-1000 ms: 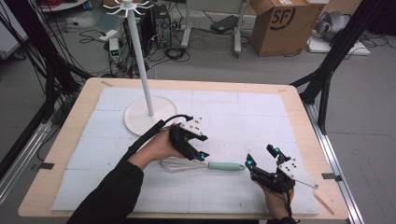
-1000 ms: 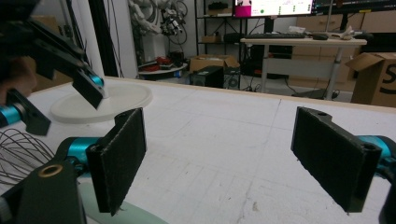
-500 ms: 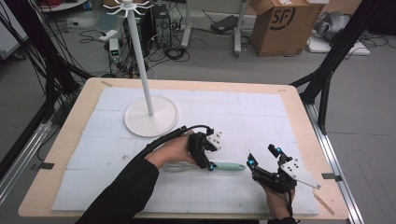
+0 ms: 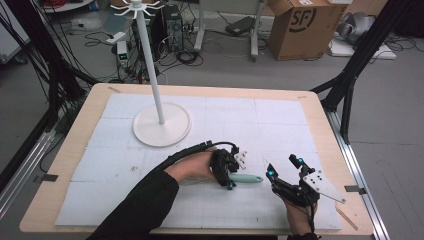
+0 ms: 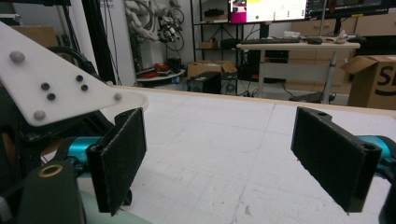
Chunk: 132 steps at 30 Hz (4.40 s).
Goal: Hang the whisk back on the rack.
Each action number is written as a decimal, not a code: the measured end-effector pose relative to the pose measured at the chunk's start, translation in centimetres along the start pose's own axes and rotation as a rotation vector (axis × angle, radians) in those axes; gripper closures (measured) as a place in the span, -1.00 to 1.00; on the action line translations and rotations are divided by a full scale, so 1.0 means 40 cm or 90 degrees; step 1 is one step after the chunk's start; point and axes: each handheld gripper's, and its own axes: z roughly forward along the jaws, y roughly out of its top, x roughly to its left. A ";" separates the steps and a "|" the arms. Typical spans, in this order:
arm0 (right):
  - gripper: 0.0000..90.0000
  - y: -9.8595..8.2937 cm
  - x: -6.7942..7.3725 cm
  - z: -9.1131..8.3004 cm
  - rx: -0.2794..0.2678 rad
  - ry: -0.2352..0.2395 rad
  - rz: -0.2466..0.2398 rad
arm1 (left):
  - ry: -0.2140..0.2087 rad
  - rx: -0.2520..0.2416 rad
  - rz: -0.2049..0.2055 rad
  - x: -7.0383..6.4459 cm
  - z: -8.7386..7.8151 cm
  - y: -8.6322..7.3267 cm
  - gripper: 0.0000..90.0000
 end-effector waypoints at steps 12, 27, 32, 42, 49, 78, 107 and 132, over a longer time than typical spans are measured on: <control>-0.62 0.000 -0.003 -0.001 -0.002 -0.007 0.002 | -0.010 0.016 0.014 -0.001 -0.002 0.010 0.45; -0.62 0.001 -0.011 -0.005 -0.004 -0.014 0.004 | -0.069 -0.006 -0.058 0.046 -0.014 -0.004 0.54; -0.62 0.002 -0.015 -0.008 -0.014 -0.021 0.003 | -0.059 -0.051 -0.064 0.056 -0.057 -0.011 0.54; -0.62 0.002 -0.019 -0.013 -0.020 -0.032 0.014 | 0.005 -0.204 -0.077 0.051 -0.217 -0.017 0.54; -0.62 0.001 -0.019 -0.011 -0.017 -0.036 0.011 | 0.058 -0.275 -0.055 0.032 -0.309 -0.042 0.54; -0.62 -0.005 -0.013 -0.001 -0.004 -0.047 0.003 | 0.146 -0.485 -0.164 -0.015 -0.663 -0.246 0.54; -0.62 -0.006 -0.015 0.000 -0.004 -0.048 0.010 | 0.265 -0.581 -0.241 -0.018 -0.929 -0.441 0.54; -0.62 -0.015 -0.027 -0.016 0.001 -0.059 0.040 | 0.346 -0.554 -0.273 0.042 -0.996 -0.506 0.54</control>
